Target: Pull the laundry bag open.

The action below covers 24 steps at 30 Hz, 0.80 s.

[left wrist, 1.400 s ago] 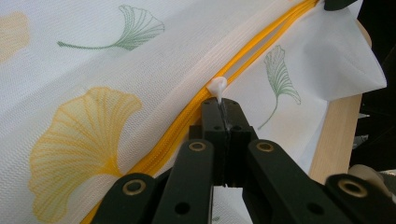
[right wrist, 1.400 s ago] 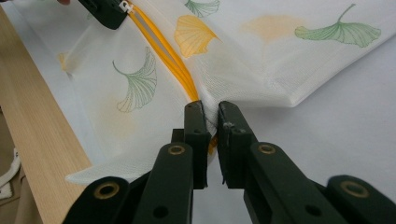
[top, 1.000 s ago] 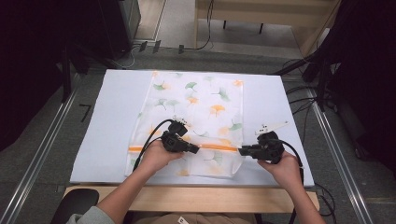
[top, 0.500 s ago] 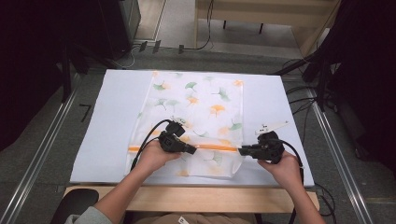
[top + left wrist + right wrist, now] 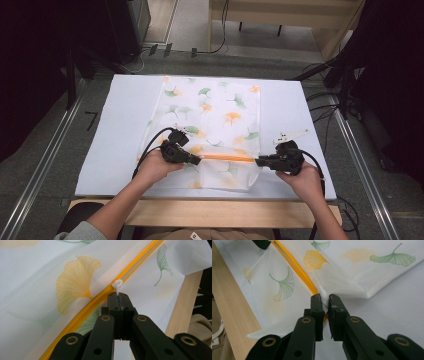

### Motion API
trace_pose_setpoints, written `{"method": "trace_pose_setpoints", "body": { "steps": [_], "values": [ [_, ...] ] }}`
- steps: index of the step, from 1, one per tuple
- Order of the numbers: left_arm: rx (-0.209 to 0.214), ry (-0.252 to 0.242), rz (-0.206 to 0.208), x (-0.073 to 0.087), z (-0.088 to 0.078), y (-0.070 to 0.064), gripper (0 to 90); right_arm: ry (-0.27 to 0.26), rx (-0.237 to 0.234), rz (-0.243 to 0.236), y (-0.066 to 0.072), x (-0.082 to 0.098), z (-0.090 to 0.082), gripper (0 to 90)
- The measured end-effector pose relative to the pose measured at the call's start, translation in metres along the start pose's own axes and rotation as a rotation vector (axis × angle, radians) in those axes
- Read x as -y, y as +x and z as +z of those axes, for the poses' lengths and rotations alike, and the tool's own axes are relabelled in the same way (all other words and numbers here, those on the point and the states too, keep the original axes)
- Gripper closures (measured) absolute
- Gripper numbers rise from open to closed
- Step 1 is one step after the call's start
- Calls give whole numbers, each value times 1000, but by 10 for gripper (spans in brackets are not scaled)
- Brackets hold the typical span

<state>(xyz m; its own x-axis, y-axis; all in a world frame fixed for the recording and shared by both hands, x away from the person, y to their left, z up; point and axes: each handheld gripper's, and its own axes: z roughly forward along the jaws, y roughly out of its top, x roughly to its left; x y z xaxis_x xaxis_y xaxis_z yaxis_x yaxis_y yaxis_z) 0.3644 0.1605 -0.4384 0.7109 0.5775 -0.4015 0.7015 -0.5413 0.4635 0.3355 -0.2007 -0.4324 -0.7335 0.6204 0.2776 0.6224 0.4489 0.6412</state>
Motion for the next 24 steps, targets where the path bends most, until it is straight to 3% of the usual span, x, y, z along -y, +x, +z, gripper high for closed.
{"method": "trace_pose_setpoints", "body": {
  "steps": [24],
  "values": [
    [12,-23,-26,3,-3,3,900,8,-1,0,-1,0,1,850]
  ]
}}
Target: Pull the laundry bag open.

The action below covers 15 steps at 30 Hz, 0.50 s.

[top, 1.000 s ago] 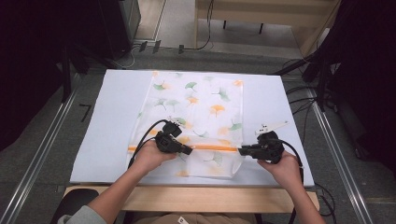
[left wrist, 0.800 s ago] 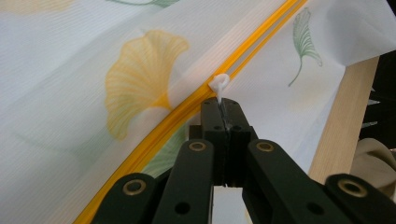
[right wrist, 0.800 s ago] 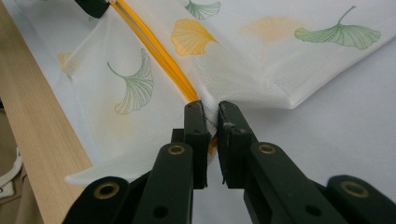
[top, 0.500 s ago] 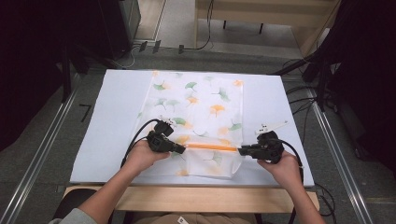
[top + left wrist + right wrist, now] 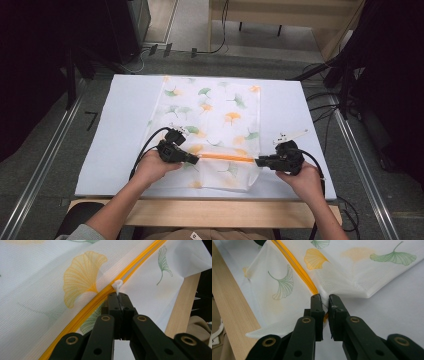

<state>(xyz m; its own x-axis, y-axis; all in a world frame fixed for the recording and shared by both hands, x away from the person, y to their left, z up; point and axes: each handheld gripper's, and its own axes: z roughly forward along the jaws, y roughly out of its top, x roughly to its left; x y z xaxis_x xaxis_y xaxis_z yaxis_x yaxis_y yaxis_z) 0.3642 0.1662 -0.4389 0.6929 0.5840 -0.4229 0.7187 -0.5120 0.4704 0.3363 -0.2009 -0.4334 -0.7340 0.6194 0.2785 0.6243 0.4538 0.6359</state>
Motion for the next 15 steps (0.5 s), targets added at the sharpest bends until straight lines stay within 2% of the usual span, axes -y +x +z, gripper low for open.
{"method": "trace_pose_setpoints", "body": {
  "steps": [4,15],
  "values": [
    [-1,7,7,1,-1,1,900,-1,-3,0,0,0,0,850],
    [-19,11,-20,9,-10,9,900,0,0,6,-1,1,-1,850]
  ]
}}
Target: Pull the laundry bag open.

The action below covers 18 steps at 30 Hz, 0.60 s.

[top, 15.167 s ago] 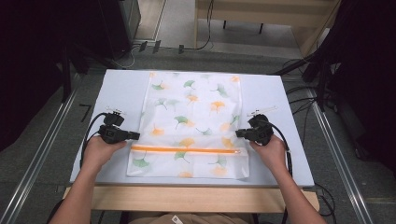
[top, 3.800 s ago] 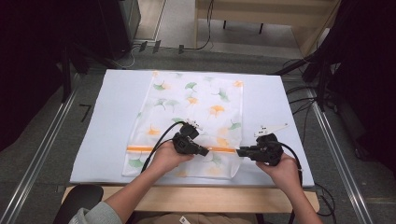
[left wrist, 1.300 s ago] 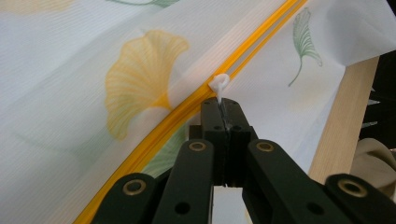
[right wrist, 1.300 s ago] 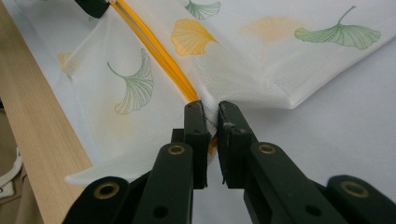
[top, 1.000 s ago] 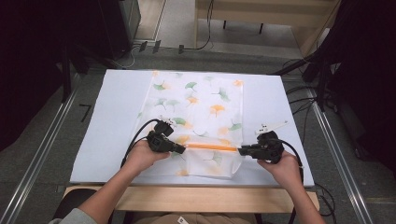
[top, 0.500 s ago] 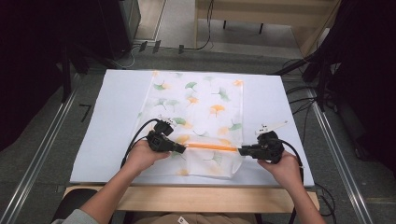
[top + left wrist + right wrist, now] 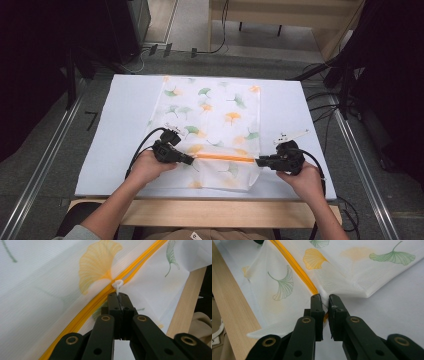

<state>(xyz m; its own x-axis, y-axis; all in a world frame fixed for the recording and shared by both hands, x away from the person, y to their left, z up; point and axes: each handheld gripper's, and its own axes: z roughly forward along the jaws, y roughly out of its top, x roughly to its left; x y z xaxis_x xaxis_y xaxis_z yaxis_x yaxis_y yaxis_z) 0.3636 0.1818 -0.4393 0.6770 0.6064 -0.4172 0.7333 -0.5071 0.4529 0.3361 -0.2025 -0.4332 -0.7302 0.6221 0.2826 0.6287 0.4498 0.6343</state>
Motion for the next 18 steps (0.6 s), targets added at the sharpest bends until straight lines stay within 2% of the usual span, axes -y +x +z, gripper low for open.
{"method": "trace_pose_setpoints", "body": {
  "steps": [5,8,18],
  "values": [
    [-21,-10,-23,8,-11,7,900,-3,2,3,-1,0,-1,851],
    [-19,-25,-41,11,-12,10,900,-1,-1,0,-1,0,0,850],
    [-19,-25,-35,10,-10,6,900,9,10,4,-3,1,0,850]
  ]
}}
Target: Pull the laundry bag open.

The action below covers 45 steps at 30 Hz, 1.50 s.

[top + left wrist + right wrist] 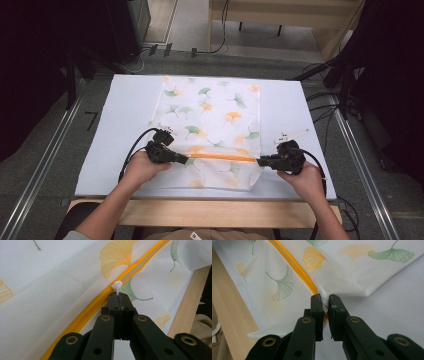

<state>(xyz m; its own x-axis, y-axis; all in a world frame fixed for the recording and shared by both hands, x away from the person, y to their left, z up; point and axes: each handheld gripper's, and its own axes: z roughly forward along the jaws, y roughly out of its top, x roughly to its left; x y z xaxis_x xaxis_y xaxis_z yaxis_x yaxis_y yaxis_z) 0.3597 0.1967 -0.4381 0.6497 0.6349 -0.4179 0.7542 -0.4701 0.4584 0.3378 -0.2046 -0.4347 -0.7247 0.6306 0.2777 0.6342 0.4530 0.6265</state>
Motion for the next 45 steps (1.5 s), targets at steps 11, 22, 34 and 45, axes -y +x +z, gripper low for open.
{"method": "trace_pose_setpoints", "body": {
  "steps": [11,22,34,45],
  "values": [
    [11,-10,-11,1,-2,0,900,0,-2,-1,0,0,0,850],
    [-1,-5,-14,5,-7,5,900,-1,-6,-6,1,0,0,850],
    [-22,-15,-49,21,-29,19,900,4,-2,-2,0,0,1,849],
    [-26,-17,-51,21,-28,18,900,3,1,1,-1,0,1,849]
  ]
}}
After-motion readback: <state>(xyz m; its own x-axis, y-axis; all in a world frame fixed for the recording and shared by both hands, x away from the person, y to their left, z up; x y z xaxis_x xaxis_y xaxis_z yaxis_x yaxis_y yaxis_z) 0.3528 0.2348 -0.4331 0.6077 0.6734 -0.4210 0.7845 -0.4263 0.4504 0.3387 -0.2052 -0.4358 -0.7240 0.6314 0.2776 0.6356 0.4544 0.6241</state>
